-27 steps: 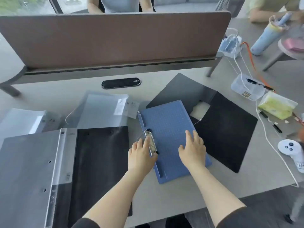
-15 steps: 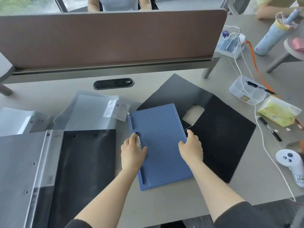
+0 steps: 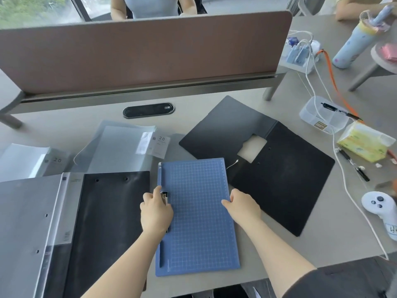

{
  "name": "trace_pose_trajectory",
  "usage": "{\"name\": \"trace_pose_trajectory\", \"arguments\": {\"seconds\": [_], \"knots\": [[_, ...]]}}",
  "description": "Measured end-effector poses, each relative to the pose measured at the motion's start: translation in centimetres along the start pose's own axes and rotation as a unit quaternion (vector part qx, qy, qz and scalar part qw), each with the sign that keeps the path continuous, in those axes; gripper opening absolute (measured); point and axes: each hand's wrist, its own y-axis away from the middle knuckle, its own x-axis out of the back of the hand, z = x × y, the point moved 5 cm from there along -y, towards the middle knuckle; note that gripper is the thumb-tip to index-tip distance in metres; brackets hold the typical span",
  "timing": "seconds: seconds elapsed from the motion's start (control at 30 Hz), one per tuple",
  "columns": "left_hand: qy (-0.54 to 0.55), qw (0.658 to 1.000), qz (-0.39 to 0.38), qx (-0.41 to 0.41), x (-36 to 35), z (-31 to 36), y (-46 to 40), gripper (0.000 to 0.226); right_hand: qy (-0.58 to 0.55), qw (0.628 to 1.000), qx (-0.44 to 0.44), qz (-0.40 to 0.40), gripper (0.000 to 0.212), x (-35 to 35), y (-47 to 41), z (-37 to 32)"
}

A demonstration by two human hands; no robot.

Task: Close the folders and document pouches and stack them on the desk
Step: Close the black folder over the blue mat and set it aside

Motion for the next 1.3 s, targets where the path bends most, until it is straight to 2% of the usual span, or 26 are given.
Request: {"name": "trace_pose_trajectory", "arguments": {"seconds": [0.23, 0.37, 0.53, 0.7, 0.83, 1.0, 1.3], "knots": [[-0.041, 0.999, -0.003, -0.031, 0.6, 0.5, -0.1, 0.055, 0.028, 1.0, -0.01, 0.003, 0.027, -0.2, 0.4, -0.3], [-0.082, 0.995, 0.016, -0.057, 1.0, 1.2, -0.4, 0.061, 0.023, 1.0, -0.011, 0.001, 0.028, -0.2, 0.5, -0.3], [-0.139, 0.978, 0.048, -0.151, 1.0, 4.8, -0.3, 0.056, -0.005, 0.998, -0.029, 0.055, 0.028, 1.2, 0.4, 0.1], [-0.123, 0.96, -0.01, -0.251, -1.4, 10.4, 0.3, 0.051, -0.08, 0.989, -0.042, 0.118, 0.016, 5.0, -1.1, 2.1], [-0.14, 0.941, -0.058, -0.303, -4.0, 14.2, 0.8, 0.055, -0.142, 0.979, -0.017, 0.142, 0.037, 8.5, -3.3, 4.3], [-0.174, 0.928, -0.092, -0.317, -7.3, 18.9, 0.3, 0.07, -0.128, 0.982, 0.014, 0.138, 0.056, 12.6, -7.8, 7.0], [-0.205, 0.925, -0.094, -0.306, -11.2, 24.3, -0.5, 0.065, -0.1, 0.988, 0.022, 0.112, 0.063, 15.7, -15.1, 9.8]]}}
